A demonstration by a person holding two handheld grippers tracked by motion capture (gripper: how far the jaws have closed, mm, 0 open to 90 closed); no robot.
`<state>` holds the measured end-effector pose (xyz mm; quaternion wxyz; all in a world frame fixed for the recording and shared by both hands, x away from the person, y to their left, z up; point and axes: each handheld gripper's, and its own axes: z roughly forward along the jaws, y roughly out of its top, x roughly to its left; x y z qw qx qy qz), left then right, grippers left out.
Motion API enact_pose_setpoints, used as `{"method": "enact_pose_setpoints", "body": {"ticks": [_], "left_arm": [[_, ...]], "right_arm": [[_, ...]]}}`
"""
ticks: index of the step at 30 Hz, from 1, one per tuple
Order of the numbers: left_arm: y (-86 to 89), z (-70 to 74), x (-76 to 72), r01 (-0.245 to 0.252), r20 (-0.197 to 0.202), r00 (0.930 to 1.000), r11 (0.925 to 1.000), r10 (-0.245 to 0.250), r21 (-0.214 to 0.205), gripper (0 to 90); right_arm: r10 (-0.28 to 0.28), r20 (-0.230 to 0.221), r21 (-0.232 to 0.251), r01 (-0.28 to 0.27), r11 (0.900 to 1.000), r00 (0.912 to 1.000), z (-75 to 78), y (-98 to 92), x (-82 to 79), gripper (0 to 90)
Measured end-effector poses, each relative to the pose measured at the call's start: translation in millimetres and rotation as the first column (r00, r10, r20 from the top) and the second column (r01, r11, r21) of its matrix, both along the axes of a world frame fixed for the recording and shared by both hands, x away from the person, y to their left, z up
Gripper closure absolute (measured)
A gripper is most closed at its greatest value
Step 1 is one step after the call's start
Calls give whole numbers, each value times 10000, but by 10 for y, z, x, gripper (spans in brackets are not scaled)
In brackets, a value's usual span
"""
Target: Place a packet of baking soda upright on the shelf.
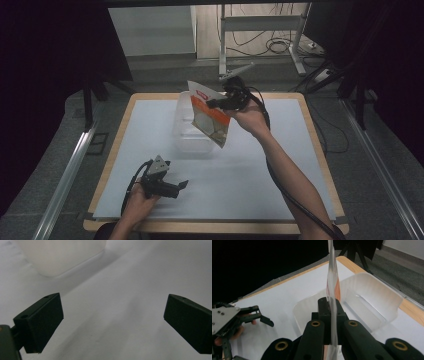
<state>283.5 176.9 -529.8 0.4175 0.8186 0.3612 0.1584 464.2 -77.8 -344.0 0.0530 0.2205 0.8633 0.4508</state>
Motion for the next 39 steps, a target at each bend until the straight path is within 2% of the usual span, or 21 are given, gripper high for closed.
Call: {"method": "enact_pose_setpoints", "body": {"ticks": [3, 7, 16, 19, 25, 28, 31, 32, 33, 34, 37, 39], "left_arm": [[-30, -9, -6, 158, 34, 9999, 9990, -160, 412, 26], [-58, -19, -13, 301, 74, 9995, 9972, -307, 679, 26], [-57, -13, -25, 368, 199, 9991, 9955, -386, 873, 30], [-61, -10, -29, 413, 230, 9988, 9947, -436, 939, 31], [-66, -7, -35, 446, 238, 9986, 9944, -471, 959, 32], [-72, -12, -37, 468, 231, 9985, 9939, -494, 1000, 33], [-75, -10, -40, 493, 238, 9984, 9935, -520, 1026, 33], [-75, -9, -42, 487, 241, 9984, 9936, -514, 1022, 33], [-74, -8, -43, 486, 247, 9984, 9936, -514, 1021, 33], [-73, -9, -42, 481, 252, 9984, 9937, -509, 1017, 33], [-72, -7, -40, 484, 269, 9983, 9937, -514, 1006, 33], [-75, -3, -42, 500, 294, 9982, 9937, -532, 999, 33]], "right_arm": [[72, -28, -58, -72, 10000, 10000, 4, 109, 35, 886], [198, -13, -127, -198, 9997, 9998, -8, 264, 76, 886], [537, -86, -256, -539, 9982, 9985, -99, 585, 105, 885], [664, -125, -522, -670, 9964, 9977, -175, 654, 105, 885], [494, -397, -631, -519, 9967, 9980, -303, 637, 148, 884], [405, -543, -662, -441, 9968, 9977, -415, 629, 172, 882], [305, -636, -945, -364, 9949, 9975, -575, 635, 201, 880], [309, -669, -920, -370, 9951, 9973, -630, 626, 210, 880], [371, -717, -544, -410, 9977, 9967, -657, 595, 223, 879], [275, -709, -492, -311, 9983, 9971, -669, 571, 230, 878], [51, -473, -889, -93, 9960, 9989, -683, 505, 244, 868], [-30, -557, -952, -24, 9955, 9984, -701, 461, 251, 852]]}}
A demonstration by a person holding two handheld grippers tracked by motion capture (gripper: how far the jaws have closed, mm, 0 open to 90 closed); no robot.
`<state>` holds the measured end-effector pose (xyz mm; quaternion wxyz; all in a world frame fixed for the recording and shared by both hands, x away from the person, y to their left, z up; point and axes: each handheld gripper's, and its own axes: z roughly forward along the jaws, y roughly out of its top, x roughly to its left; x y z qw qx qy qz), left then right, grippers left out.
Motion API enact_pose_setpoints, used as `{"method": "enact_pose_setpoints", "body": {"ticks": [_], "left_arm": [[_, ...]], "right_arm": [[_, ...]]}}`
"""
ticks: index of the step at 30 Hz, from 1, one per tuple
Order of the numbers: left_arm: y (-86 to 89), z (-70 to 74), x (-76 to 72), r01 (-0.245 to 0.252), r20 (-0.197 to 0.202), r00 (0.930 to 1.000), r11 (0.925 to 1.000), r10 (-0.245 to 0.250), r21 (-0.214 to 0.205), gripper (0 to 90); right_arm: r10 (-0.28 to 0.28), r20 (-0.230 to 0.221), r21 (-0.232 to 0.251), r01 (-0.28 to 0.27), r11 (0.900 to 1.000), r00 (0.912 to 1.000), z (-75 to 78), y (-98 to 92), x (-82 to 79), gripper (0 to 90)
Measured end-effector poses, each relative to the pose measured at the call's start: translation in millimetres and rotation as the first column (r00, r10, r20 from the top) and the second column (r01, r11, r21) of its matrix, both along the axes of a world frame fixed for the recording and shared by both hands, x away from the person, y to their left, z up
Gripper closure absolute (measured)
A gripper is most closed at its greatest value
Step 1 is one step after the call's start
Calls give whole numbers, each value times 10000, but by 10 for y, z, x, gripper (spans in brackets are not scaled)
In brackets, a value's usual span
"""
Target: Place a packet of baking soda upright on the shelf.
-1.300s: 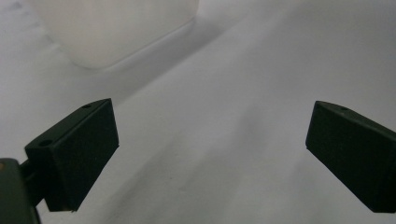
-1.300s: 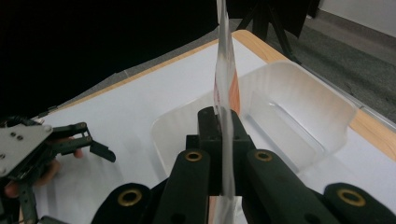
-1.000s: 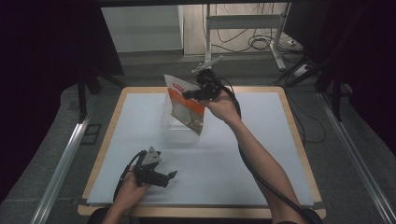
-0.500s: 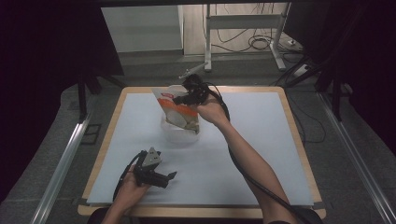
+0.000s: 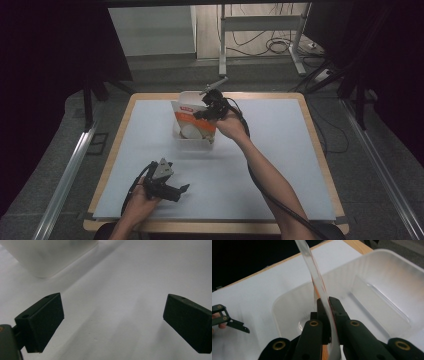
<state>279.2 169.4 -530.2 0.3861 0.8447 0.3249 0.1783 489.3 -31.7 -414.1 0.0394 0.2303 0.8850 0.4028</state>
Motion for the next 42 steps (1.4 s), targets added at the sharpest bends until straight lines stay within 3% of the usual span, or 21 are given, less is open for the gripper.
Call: {"method": "enact_pose_setpoints", "body": {"ticks": [5, 11, 14, 20, 22, 42], "left_arm": [[-1, 0, -2, -7, 39, 10000, 10000, 7, 8, 33], [5, -1, -2, -39, 54, 10000, 10000, 39, 7, 36], [0, -4, -5, -7, 83, 10000, 10000, 7, 53, 36], [4, -6, -5, -59, 124, 9999, 10000, 59, 37, 35], [4, -8, -5, -68, 131, 9999, 10000, 67, 43, 35], [-4, -17, -6, -48, 257, 9997, 10000, 46, 82, 34]], "right_arm": [[-215, 54, 15, 215, 9998, 9998, -12, -32, -15, 751], [-490, 383, 163, 484, 9987, 9981, 79, -49, -40, 488], [-499, 597, 106, 493, 9987, 9970, 83, -51, -60, 399], [-512, 1101, -272, 545, 9981, 9926, 47, -52, -114, 269], [-516, 1230, -203, 545, 9983, 9911, 39, -77, -132, 227], [-817, 1691, -106, 848, 9963, 9822, 99, -298, -281, 95]]}}
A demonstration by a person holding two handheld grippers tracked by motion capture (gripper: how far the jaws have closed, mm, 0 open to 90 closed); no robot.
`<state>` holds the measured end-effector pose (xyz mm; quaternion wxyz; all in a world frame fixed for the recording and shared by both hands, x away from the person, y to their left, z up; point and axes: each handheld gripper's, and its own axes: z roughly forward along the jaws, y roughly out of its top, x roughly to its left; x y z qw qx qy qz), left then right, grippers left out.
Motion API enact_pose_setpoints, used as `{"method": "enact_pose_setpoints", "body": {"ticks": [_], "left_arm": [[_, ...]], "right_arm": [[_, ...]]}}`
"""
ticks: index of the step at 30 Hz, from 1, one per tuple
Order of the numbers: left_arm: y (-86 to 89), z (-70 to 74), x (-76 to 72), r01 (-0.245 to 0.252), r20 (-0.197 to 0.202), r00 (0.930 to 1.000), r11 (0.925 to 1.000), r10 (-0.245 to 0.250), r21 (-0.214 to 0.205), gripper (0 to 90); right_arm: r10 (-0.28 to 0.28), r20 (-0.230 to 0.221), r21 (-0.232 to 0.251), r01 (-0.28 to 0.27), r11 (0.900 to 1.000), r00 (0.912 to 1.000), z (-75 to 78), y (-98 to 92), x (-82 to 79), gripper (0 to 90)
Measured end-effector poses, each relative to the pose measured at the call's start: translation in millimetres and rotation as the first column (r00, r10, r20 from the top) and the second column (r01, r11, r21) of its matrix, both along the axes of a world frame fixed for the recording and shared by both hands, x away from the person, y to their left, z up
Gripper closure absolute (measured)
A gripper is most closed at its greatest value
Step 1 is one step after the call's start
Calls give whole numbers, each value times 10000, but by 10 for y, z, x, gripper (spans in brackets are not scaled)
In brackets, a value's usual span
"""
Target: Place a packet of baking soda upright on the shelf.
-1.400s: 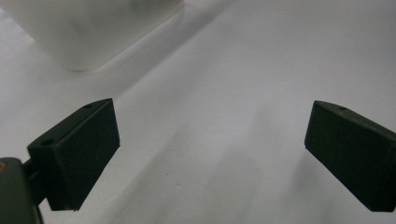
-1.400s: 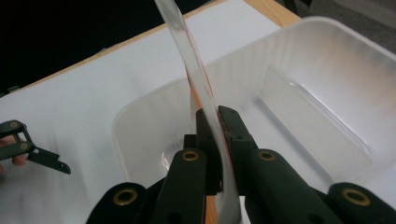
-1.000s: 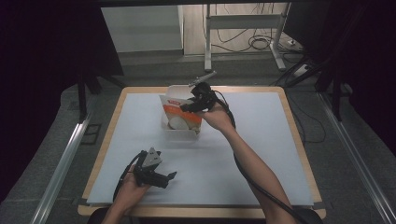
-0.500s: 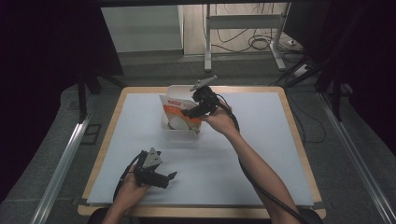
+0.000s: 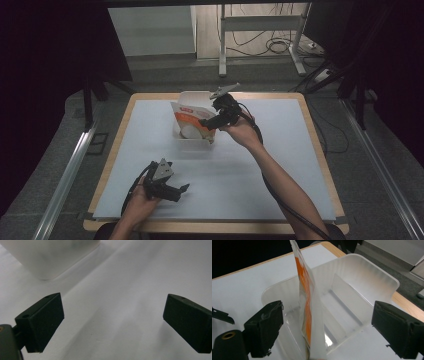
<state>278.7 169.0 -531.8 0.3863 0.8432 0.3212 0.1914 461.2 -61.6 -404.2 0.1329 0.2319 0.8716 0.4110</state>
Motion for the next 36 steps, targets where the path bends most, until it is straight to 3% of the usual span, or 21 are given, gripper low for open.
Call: {"method": "enact_pose_setpoints", "body": {"ticks": [11, 21, 36], "left_arm": [[-5, -2, 0, 56, -5, 10000, 10000, -56, 47, 34], [-13, -7, -2, 105, -23, 9999, 9999, -105, 73, 34], [-22, -11, -4, 162, -51, 9999, 9998, -161, 120, 34]], "right_arm": [[-23, 140, -169, 25, 9999, 9999, -82, -171, -114, 66], [-20, -81, -301, 18, 9995, 10000, -226, -285, -169, 37], [-115, -86, 241, 117, 9996, 9999, -402, -526, -333, 24]]}}
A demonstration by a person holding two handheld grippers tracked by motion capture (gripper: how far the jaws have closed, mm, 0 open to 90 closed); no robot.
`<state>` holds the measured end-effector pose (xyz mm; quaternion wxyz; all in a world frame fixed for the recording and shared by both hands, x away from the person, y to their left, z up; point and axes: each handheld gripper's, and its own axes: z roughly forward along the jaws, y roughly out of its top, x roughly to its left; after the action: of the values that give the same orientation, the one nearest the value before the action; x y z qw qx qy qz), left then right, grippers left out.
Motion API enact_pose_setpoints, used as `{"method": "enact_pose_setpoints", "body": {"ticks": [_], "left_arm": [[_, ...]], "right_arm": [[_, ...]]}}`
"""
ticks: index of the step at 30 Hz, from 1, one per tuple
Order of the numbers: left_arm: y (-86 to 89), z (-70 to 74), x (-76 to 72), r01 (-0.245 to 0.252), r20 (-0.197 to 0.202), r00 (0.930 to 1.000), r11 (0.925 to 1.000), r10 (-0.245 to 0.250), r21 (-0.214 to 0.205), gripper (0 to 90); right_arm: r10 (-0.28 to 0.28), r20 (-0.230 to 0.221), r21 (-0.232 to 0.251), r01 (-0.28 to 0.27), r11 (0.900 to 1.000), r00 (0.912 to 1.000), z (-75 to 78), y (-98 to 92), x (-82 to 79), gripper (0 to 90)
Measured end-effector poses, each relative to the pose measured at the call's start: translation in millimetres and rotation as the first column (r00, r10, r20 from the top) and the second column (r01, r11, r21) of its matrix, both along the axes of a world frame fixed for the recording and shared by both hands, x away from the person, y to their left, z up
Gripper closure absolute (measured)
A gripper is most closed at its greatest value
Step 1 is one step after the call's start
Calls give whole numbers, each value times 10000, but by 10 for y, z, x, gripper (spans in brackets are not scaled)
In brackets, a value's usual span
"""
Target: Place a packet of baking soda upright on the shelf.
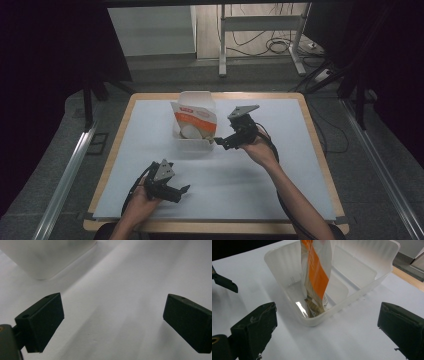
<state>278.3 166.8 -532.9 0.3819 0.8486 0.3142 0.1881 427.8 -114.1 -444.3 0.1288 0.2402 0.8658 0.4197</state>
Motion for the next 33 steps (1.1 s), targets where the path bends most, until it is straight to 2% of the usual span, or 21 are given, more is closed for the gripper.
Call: {"method": "enact_pose_setpoints", "body": {"ticks": [2, 5, 10, 18, 25, 33], "left_arm": [[-2, -1, -2, 0, 0, 10000, 10000, 0, 18, 34], [-5, -2, -4, 6, -10, 10000, 10000, -6, -23, 34], [-5, 3, -10, 21, -5, 10000, 10000, -21, -36, 34], [3, 21, -21, -17, 125, 9999, 9999, 18, -117, 34], [7, 29, -25, 10, 173, 9999, 9999, -8, -136, 34], [10, 31, -27, 1, 217, 9998, 9999, 3, -157, 34]], "right_arm": [[80, 62, -181, -79, 9998, 9999, -15, -22, -17, 24], [56, 386, -344, -43, 9994, 9992, -14, -65, -57, 25], [66, 330, -339, -55, 9994, 9994, -19, -129, -111, 25], [140, 221, -659, -125, 9978, 9997, -61, -195, -210, 24], [-37, 124, -571, 44, 9984, 9999, -81, -317, -288, 26], [-204, 56, -414, 206, 9989, 9998, -33, -419, -383, 25]]}}
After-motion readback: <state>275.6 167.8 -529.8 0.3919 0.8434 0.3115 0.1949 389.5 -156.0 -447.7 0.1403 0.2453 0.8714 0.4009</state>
